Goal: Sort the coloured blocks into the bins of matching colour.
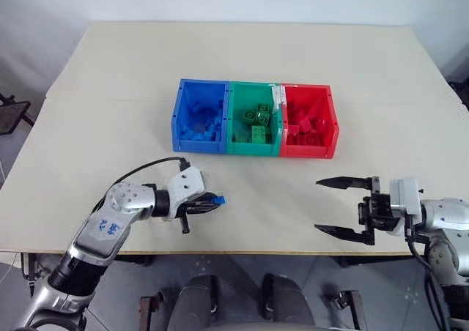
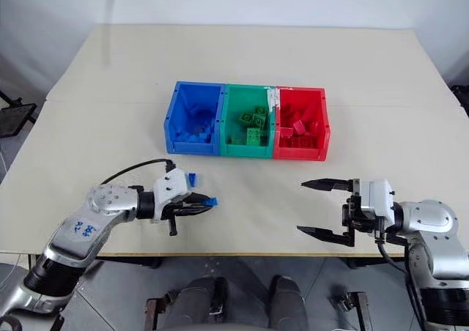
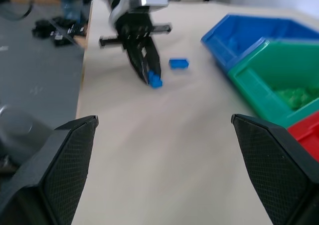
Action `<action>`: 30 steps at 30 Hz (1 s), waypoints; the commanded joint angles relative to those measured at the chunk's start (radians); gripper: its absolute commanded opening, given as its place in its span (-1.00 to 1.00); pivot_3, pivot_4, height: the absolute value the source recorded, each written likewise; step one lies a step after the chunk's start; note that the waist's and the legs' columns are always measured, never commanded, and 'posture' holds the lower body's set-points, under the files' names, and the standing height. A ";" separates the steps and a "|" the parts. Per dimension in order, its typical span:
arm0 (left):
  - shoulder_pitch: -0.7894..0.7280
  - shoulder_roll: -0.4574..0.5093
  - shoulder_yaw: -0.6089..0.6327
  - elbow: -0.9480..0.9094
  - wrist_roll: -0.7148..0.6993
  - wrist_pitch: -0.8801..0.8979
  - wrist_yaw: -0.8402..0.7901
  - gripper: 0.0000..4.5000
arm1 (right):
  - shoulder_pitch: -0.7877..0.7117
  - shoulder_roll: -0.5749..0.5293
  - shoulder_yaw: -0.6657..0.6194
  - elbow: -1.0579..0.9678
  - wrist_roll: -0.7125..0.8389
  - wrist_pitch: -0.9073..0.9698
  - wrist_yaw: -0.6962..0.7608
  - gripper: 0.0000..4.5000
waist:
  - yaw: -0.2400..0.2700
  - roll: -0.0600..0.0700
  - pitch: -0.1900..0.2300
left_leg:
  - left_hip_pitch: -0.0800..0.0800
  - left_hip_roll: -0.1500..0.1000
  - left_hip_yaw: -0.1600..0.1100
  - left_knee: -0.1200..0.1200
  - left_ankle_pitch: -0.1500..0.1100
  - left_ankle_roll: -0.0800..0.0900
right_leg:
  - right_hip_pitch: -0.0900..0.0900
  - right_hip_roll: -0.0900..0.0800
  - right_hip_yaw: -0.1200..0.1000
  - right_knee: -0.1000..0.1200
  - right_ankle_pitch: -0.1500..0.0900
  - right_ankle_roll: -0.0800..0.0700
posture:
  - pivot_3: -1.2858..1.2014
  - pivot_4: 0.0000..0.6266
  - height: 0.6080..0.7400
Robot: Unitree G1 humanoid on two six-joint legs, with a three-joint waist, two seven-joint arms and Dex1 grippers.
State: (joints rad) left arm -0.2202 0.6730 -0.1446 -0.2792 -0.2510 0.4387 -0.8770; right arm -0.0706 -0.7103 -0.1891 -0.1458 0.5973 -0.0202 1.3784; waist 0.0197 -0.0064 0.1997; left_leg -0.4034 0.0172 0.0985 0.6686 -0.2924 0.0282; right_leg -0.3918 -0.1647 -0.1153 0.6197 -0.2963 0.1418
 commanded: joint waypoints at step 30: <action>-0.591 -0.161 0.129 0.567 0.044 -0.072 0.172 0.37 | -0.146 0.100 -0.029 -0.055 0.019 0.078 -0.284 1.00 | 0.002 -0.001 0.000 | -0.002 -0.005 0.002 -0.001 0.002 0.001 | -0.001 0.002 -0.001 -0.002 0.005 0.003 | 0.03 -0.52 1.00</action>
State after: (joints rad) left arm -0.8257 0.4935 -0.0375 0.3336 -0.1930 0.3943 -0.6832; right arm -0.2216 -0.5995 -0.1812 -0.1634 0.5960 0.0668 1.0978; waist 0.0214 -0.0072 0.1999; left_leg -0.4057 0.0121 0.1001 0.6672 -0.2908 0.0291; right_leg -0.3932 -0.1628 -0.1163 0.6176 -0.2912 0.1452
